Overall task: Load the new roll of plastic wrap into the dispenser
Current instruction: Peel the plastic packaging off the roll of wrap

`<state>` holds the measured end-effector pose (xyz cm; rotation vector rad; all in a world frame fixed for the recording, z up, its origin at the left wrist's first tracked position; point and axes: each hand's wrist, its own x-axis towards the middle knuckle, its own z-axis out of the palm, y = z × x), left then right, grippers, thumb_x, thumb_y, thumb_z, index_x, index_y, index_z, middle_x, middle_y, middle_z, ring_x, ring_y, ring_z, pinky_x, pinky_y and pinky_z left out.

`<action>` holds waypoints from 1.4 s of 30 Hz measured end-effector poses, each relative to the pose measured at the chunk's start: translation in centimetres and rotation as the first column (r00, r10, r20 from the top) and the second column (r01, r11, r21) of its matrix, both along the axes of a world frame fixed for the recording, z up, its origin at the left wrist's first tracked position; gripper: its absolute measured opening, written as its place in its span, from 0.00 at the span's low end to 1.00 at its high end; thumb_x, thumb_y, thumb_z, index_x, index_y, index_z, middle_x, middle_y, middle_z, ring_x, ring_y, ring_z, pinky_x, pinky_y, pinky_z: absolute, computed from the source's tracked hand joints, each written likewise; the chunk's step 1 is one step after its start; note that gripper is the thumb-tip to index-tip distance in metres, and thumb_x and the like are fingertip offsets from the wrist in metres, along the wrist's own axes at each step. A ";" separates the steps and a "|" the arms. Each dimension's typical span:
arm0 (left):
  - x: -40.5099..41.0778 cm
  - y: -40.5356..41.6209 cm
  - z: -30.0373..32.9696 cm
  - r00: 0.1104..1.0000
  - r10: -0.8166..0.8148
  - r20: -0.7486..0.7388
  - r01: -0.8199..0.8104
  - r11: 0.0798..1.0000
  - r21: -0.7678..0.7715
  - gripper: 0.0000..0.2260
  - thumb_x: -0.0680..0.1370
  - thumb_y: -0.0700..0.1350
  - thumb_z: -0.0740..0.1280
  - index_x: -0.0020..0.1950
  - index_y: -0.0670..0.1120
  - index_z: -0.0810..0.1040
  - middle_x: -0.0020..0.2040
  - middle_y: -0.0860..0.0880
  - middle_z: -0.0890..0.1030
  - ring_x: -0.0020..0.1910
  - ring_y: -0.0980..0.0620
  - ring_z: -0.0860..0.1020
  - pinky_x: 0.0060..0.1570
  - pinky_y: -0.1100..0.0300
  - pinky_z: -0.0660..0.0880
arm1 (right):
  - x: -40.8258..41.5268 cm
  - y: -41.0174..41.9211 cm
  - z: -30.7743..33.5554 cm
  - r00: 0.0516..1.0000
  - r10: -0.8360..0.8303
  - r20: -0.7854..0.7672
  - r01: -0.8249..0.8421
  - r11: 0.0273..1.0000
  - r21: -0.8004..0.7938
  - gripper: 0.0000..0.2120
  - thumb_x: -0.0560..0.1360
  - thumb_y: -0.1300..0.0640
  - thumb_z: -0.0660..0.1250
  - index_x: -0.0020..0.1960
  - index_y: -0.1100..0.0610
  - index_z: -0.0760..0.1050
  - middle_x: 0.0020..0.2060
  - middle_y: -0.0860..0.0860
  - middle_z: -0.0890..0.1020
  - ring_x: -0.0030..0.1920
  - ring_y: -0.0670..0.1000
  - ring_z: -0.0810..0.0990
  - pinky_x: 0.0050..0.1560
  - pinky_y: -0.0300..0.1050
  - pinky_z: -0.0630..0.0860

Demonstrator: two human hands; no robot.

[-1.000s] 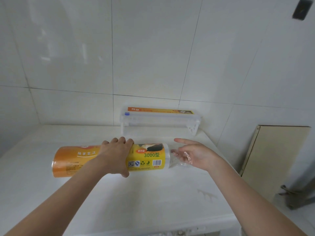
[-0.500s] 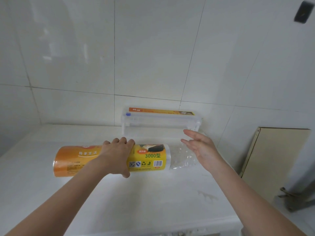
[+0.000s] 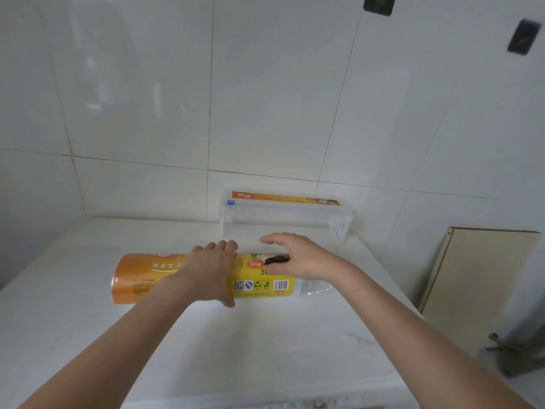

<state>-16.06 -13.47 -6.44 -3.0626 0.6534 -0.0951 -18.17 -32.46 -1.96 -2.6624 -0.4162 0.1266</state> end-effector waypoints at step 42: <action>-3.9 11.8 -0.9 0.643 -0.146 -0.752 -0.728 0.187 -0.659 0.25 0.66 0.43 0.75 0.61 0.38 0.76 0.62 0.44 0.78 0.61 0.48 0.71 0.60 0.56 0.60 | 1.7 12.1 -3.1 0.965 0.255 0.066 -0.204 0.882 -0.424 0.43 0.60 0.38 0.74 0.69 0.44 0.59 0.59 0.45 0.75 0.57 0.51 0.75 0.51 0.47 0.72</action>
